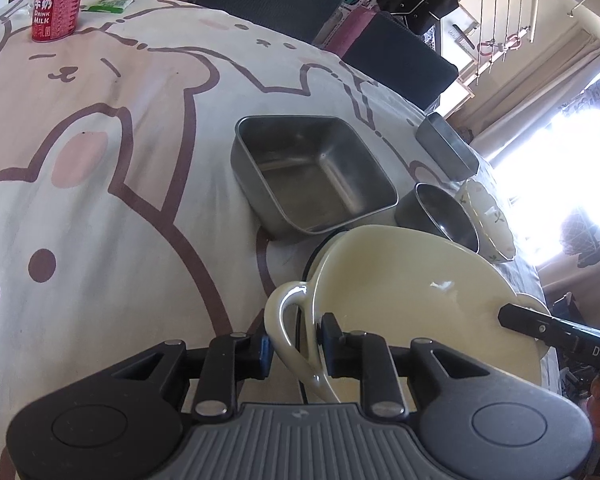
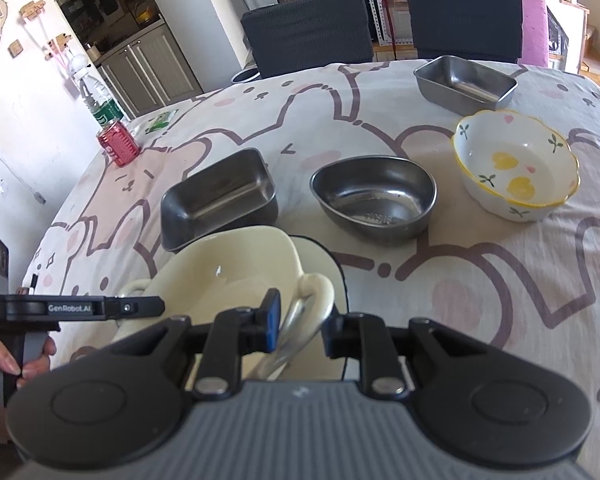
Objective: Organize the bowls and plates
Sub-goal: 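Carry the cream bowl with both grippers toward the steel trays, then lower the cream bowl onto the dark-rimmed plate and open both grippers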
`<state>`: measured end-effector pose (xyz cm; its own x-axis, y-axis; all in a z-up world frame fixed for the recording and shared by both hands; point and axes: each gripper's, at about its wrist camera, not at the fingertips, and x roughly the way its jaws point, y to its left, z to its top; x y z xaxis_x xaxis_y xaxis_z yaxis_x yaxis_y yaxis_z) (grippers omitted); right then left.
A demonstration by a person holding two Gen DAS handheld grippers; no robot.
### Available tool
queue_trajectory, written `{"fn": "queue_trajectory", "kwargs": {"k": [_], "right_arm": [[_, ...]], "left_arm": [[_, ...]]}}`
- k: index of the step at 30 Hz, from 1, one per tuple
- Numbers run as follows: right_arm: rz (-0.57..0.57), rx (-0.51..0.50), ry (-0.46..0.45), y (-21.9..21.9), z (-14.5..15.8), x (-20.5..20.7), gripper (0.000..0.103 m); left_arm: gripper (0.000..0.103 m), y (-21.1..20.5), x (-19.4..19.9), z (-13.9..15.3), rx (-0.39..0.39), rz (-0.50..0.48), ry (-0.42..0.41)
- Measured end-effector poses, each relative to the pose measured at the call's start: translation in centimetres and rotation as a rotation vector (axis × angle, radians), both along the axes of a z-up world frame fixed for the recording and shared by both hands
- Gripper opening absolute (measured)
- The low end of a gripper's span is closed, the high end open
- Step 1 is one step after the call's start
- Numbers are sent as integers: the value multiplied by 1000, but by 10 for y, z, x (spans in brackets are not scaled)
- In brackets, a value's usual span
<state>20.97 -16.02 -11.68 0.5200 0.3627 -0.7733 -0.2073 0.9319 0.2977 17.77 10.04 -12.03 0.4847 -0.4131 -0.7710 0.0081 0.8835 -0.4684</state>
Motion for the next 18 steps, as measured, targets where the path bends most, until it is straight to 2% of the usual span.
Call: {"fn": "queue_trajectory", "kwargs": {"k": [14, 18], "right_arm": [[-10, -4, 45, -3, -9, 5, 26], [-25, 14, 82, -6, -13, 7, 26]], "left_arm": [[26, -6, 1, 1, 37, -9, -3], [25, -9, 0, 3, 52, -20, -11]]}}
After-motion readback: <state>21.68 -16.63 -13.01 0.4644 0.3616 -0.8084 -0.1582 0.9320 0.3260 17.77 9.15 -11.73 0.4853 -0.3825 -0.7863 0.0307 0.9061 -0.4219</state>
